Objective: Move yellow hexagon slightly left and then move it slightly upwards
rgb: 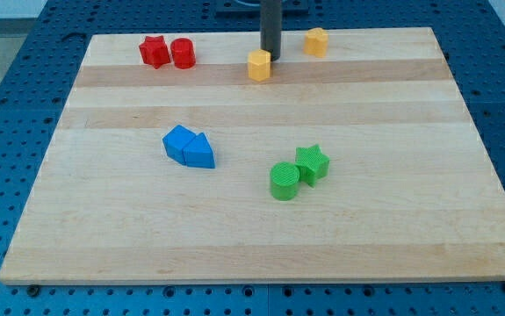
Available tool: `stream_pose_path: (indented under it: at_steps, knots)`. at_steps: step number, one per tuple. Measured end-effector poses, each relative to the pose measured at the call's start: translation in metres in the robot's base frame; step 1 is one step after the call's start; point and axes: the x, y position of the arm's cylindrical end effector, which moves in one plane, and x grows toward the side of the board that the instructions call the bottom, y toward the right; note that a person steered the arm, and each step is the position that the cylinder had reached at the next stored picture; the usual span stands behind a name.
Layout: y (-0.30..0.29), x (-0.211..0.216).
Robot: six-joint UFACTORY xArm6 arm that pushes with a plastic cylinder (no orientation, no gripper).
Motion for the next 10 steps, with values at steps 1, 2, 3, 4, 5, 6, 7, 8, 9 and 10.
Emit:
stream_pose_path:
  at_steps: [1,2,3,4,5,6,7,8,9,10]
  knots:
    - [0.03,0.007]
    - [0.044,0.04]
    - [0.004,0.065]
    - [-0.04,0.063]
    - [-0.049,0.05]
    - [-0.049,0.045]
    - [-0.047,0.072]
    - [-0.024,0.076]
    - [-0.021,0.051]
    - [-0.021,0.034]
